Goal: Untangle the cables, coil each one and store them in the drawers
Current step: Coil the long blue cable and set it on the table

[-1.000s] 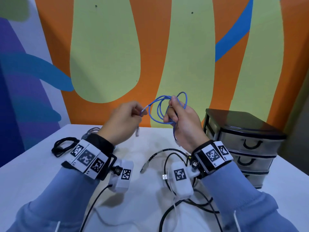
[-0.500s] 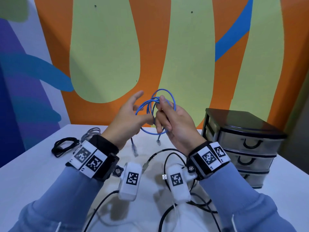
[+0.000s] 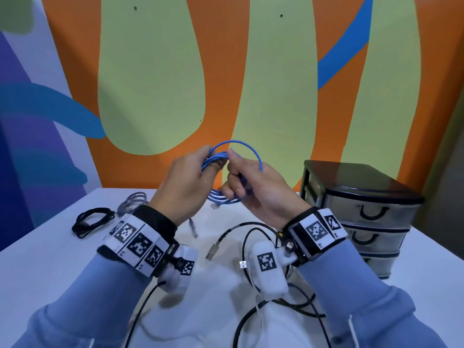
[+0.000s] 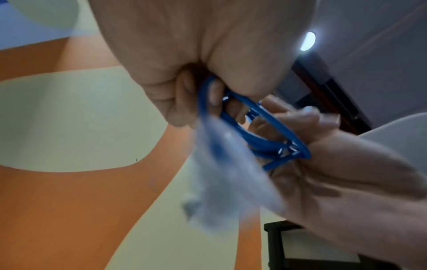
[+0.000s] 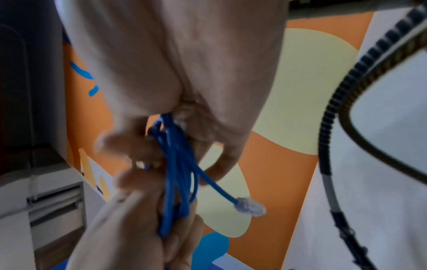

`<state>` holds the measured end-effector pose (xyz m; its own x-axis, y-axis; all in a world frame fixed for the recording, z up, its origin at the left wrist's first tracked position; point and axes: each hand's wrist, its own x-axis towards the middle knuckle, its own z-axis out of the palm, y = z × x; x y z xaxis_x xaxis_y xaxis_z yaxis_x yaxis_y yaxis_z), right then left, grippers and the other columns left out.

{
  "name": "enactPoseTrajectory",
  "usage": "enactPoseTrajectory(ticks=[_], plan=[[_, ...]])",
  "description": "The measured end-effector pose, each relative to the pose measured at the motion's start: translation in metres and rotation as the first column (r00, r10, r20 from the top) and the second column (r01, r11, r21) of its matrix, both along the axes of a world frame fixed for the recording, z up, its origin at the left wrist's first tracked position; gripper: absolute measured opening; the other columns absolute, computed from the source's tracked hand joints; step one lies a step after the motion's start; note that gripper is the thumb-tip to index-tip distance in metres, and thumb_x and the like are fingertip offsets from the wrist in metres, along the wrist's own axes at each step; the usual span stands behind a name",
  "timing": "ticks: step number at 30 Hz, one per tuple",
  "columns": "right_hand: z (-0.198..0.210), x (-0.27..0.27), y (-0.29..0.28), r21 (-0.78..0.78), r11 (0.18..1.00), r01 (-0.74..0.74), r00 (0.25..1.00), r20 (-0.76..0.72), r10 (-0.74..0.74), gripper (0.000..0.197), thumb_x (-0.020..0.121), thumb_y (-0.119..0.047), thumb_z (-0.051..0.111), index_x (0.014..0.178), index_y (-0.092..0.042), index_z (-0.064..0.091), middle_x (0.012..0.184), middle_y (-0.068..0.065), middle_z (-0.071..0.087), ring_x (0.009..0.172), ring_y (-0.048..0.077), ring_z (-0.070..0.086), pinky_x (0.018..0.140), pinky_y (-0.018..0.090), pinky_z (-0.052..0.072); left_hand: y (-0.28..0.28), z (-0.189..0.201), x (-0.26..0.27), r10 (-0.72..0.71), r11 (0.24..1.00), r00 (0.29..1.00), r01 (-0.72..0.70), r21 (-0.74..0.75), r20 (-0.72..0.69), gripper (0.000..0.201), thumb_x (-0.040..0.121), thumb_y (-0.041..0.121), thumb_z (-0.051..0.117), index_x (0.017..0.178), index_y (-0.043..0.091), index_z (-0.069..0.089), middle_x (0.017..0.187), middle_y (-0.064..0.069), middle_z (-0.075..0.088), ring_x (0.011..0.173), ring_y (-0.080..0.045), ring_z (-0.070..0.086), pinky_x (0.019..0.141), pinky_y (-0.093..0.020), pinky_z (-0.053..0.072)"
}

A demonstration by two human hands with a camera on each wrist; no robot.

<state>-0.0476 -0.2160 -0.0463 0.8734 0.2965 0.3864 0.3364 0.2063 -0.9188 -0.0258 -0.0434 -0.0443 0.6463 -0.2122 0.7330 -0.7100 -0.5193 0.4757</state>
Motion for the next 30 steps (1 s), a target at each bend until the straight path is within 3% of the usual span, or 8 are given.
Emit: enactPoseTrajectory(ticks=[4, 7, 12, 17, 20, 23, 27, 30], plan=[[0.01, -0.007, -0.01, 0.028, 0.974, -0.225, 0.967, -0.112, 0.227, 0.066, 0.092, -0.071, 0.051, 0.082, -0.008, 0.064, 0.059, 0.01, 0.057, 0.069, 0.031, 0.058, 0.098, 0.045, 0.042, 0.009, 0.002, -0.002, 0.009, 0.984, 0.993, -0.03, 0.175, 0.121, 0.014, 0.103, 0.019, 0.051, 0.089, 0.019, 0.055, 0.063, -0.001, 0.052, 0.063, -0.029, 0.048, 0.06, -0.048, 0.04], [0.016, -0.007, -0.013, 0.091, 0.965, -0.245, 0.945, -0.2, 0.258, 0.094, 0.087, -0.091, 0.025, 0.08, -0.004, 0.06, 0.05, 0.01, 0.044, 0.061, 0.029, 0.043, 0.081, 0.039, 0.043, 0.011, 0.003, -0.002, -0.014, 0.976, 0.987, -0.022, 0.217, 0.161, 0.013, 0.1, 0.025, 0.05, 0.094, 0.022, 0.06, 0.061, 0.003, 0.049, 0.06, -0.02, 0.046, 0.056, -0.04, 0.037], [0.011, -0.006, 0.003, 0.052, 0.992, -0.111, 0.977, -0.178, 0.118, 0.058, 0.103, -0.066, 0.037, 0.078, -0.016, 0.049, 0.05, -0.004, 0.022, 0.046, 0.017, 0.022, 0.079, 0.031, 0.05, 0.018, 0.006, 0.002, -0.004, 0.998, 0.991, -0.003, 0.055, 0.135, 0.012, 0.097, 0.029, 0.077, 0.109, 0.028, 0.079, 0.082, 0.021, 0.071, 0.075, 0.006, 0.058, 0.067, -0.011, 0.04], [0.008, -0.011, 0.014, 0.075, 0.994, -0.075, 0.986, -0.141, 0.085, 0.039, 0.096, -0.047, 0.063, 0.072, -0.02, 0.048, 0.052, -0.007, 0.018, 0.046, 0.014, 0.017, 0.073, 0.029, 0.049, 0.029, 0.014, -0.004, -0.267, 0.96, 0.96, 0.258, -0.103, -0.087, 0.017, 0.088, 0.018, 0.085, 0.105, 0.019, 0.081, 0.086, 0.001, 0.078, 0.077, -0.007, 0.064, 0.071, -0.027, 0.051], [0.013, -0.011, 0.007, 0.164, 0.967, -0.193, 0.947, -0.229, 0.228, 0.056, 0.088, -0.071, 0.058, 0.073, -0.018, 0.05, 0.054, -0.004, 0.014, 0.047, 0.016, 0.013, 0.074, 0.031, 0.047, 0.029, 0.015, -0.005, -0.272, 0.961, 0.961, 0.27, -0.055, -0.049, 0.015, 0.092, 0.03, 0.082, 0.099, 0.016, 0.081, 0.078, -0.015, 0.069, 0.067, -0.017, 0.054, 0.062, -0.034, 0.044], [0.012, -0.006, 0.0, 0.206, 0.948, -0.244, 0.918, -0.265, 0.294, 0.057, 0.101, -0.065, 0.045, 0.075, -0.015, 0.05, 0.052, -0.004, 0.018, 0.046, 0.017, 0.016, 0.075, 0.032, 0.046, 0.028, 0.012, -0.005, -0.187, 0.976, 0.982, 0.186, 0.114, 0.006, 0.021, 0.098, 0.046, 0.069, 0.107, 0.029, 0.08, 0.077, 0.0, 0.068, 0.07, -0.022, 0.054, 0.064, -0.041, 0.045], [0.007, -0.003, -0.004, 0.139, 0.972, -0.191, 0.954, -0.208, 0.217, 0.037, 0.112, -0.036, 0.041, 0.084, -0.014, 0.053, 0.056, -0.007, 0.023, 0.046, 0.011, 0.023, 0.076, 0.03, 0.046, 0.028, 0.009, 0.0, -0.072, 0.948, 0.997, 0.061, 0.312, 0.024, 0.041, 0.105, 0.061, 0.047, 0.145, 0.053, 0.055, 0.091, 0.012, 0.055, 0.085, -0.007, 0.056, 0.074, -0.028, 0.042], [0.008, -0.002, -0.007, 0.208, 0.95, -0.233, 0.942, -0.193, 0.273, 0.034, 0.113, -0.03, 0.038, 0.092, -0.01, 0.056, 0.059, -0.006, 0.027, 0.048, 0.01, 0.028, 0.079, 0.031, 0.046, 0.028, 0.008, 0.005, -0.038, 0.97, 0.999, 0.037, 0.24, 0.0, 0.051, 0.101, 0.066, 0.052, 0.151, 0.055, 0.047, 0.094, 0.011, 0.053, 0.083, -0.004, 0.058, 0.075, -0.029, 0.045]])
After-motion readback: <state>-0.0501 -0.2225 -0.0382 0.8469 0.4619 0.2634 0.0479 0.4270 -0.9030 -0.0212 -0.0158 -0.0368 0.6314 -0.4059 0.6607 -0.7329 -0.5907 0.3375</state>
